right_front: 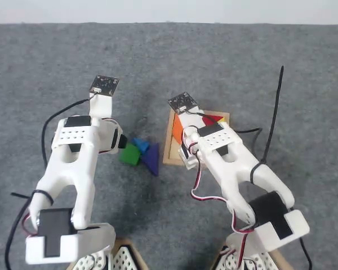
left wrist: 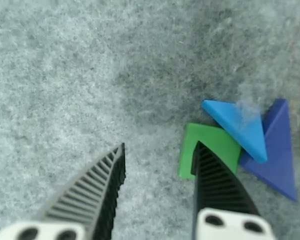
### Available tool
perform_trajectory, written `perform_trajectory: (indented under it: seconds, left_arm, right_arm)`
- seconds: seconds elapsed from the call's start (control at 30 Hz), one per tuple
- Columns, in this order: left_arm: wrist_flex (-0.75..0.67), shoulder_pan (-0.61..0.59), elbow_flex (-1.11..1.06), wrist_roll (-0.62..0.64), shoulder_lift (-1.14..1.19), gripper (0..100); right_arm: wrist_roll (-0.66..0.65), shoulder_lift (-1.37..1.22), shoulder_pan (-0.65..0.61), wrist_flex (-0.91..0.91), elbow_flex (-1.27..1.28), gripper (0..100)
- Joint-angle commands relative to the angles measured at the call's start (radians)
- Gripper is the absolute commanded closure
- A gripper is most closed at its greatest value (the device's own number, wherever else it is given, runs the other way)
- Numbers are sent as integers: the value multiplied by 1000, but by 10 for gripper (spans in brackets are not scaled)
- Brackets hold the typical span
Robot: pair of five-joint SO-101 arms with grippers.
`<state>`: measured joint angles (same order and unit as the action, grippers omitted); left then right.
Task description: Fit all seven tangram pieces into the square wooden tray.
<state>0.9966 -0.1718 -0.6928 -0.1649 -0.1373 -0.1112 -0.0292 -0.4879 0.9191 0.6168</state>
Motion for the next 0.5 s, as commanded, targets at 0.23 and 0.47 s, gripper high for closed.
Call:
perform_trajectory:
  seconds: [0.23, 0.47]
  left_arm:
    - [-17, -3, 13, -2, -6, 789]
    - [-17, -3, 15, -2, -5, 789]
  right_arm:
    - [-31, 53, -2, 93, 44, 873]
    - [-32, 381, 1, 93, 164, 872]
